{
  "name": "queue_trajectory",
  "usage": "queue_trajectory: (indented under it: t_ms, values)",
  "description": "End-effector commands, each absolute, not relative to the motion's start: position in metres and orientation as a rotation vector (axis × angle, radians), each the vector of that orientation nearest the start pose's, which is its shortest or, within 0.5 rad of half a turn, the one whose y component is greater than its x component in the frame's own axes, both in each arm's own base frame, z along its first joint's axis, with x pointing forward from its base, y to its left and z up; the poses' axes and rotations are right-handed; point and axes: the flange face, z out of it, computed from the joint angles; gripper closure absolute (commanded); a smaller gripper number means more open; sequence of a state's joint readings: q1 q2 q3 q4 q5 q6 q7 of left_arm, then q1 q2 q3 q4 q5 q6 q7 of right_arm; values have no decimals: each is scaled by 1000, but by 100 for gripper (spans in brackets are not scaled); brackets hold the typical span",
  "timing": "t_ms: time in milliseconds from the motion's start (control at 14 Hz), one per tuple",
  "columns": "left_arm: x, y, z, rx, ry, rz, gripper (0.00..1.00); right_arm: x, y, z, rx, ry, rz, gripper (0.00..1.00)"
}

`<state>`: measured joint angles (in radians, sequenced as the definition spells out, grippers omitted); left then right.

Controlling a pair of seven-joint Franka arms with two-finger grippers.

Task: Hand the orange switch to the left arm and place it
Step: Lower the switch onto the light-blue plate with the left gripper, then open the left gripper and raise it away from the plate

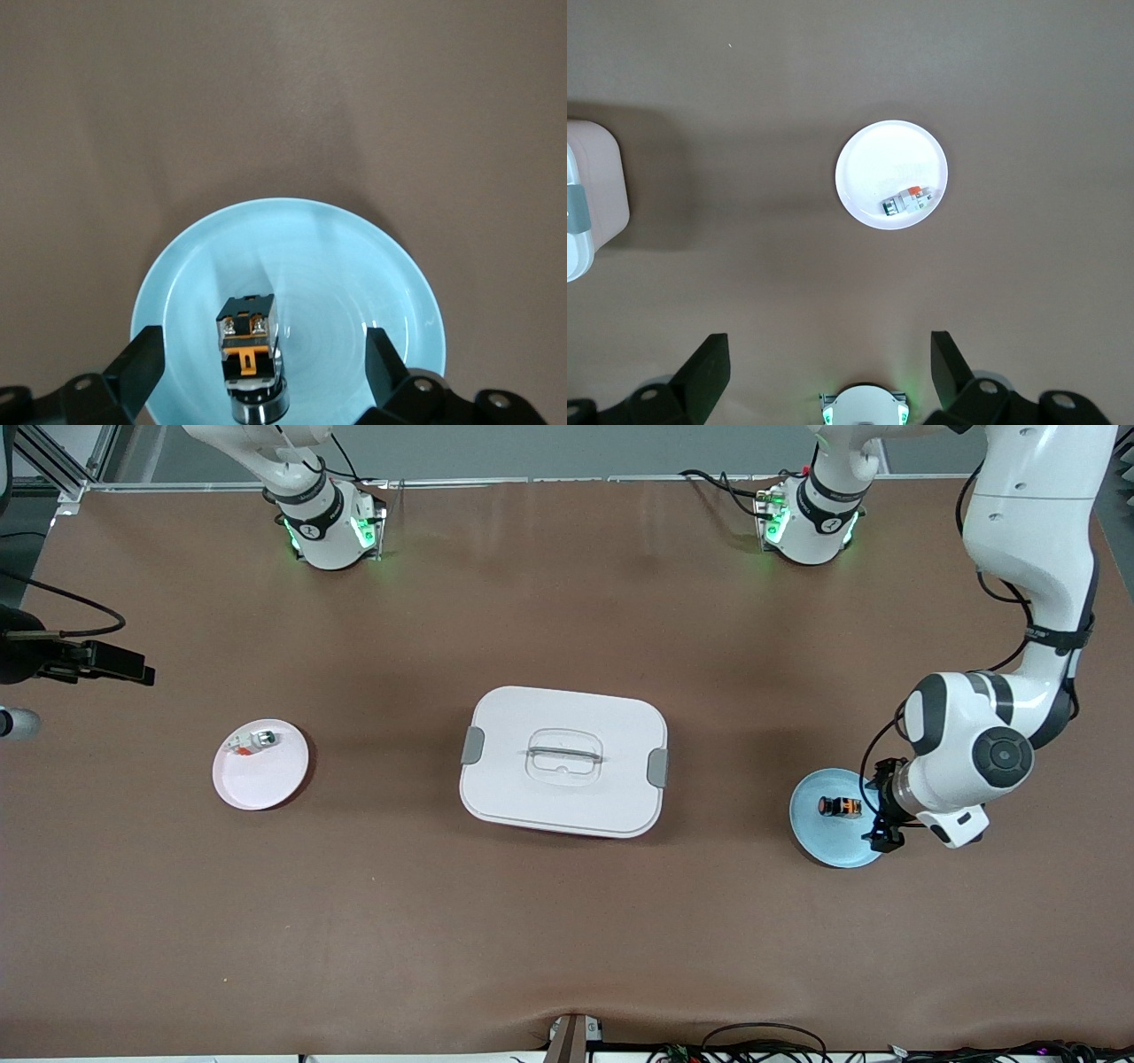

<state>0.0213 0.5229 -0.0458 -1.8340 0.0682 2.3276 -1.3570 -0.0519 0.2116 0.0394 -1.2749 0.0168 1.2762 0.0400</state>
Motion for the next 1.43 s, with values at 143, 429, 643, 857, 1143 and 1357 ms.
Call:
queue_trajectory:
  t_ms: [143,429,643,857,1143,1357]
  values:
    - [639,-12,260,-2819,-1284,24,0,571,-10,630,-3058,97,248,0]
    - [639,-13,261,-3066,-503,43,0,570,-20,632,-3041,121,233,0]
    - [643,-21,267,-3107,-259,14,0,560,-20,635,-3051,127,211,0]
    - [646,-24,280,-3125,-125,-12,0,546,-19,634,-3059,134,155,0]
    - [650,-14,304,-3124,-32,-68,0,540,-20,640,-3063,136,138,0]
    - [644,1,361,-3113,-68,-145,0,536,-19,646,-3066,134,127,0]
